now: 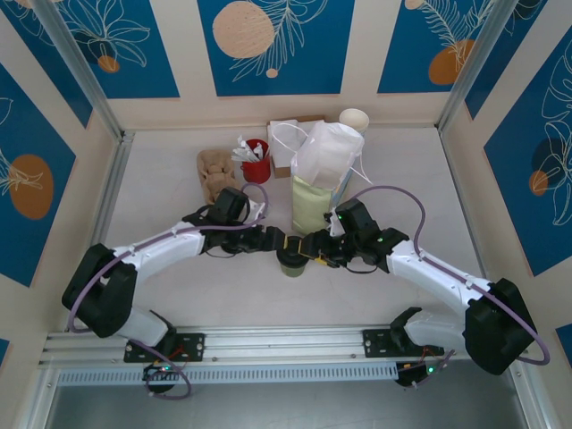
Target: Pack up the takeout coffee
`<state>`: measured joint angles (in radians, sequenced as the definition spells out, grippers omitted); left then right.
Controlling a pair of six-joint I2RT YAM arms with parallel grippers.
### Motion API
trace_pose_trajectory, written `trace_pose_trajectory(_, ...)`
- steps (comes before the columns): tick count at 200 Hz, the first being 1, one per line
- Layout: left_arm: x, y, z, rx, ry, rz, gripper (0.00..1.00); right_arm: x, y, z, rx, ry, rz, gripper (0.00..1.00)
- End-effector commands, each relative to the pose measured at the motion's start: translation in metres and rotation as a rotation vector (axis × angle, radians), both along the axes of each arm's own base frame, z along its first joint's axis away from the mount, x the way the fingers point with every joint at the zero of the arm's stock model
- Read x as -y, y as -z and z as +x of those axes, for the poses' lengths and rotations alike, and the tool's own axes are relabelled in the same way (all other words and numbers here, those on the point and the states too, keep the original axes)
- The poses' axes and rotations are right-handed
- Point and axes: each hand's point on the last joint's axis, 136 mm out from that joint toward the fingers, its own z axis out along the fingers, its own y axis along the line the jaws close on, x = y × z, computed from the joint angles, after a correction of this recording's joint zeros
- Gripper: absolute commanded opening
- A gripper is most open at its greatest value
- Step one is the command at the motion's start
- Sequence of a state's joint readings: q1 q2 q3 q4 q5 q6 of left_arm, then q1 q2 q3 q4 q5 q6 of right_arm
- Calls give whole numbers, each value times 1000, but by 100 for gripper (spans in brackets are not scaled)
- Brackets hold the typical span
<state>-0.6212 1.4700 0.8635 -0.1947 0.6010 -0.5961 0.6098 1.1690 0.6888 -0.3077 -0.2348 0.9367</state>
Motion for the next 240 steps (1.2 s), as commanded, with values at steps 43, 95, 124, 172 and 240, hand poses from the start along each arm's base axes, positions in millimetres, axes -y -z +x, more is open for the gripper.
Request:
trace_pose_trajectory(43,4,12,-2,-11,28,15,63,3,2,0,7,-7,-41,49)
trace_pose_trajectory(95,2,17,-5,-27,21,23,61,5,2,-1,4,-3,-44,49)
trace_pose_trajectory(124,1,21,-6,-34,19,30,60,7,3,-1,4,-2,-47,49)
trace_pose_trajectory(172,-2,29,-9,-51,12,42,59,10,6,-3,-5,3,-51,48)
trace_pose_trajectory(240,-6,39,-14,-76,1,53,56,16,10,-6,-11,17,-53,47)
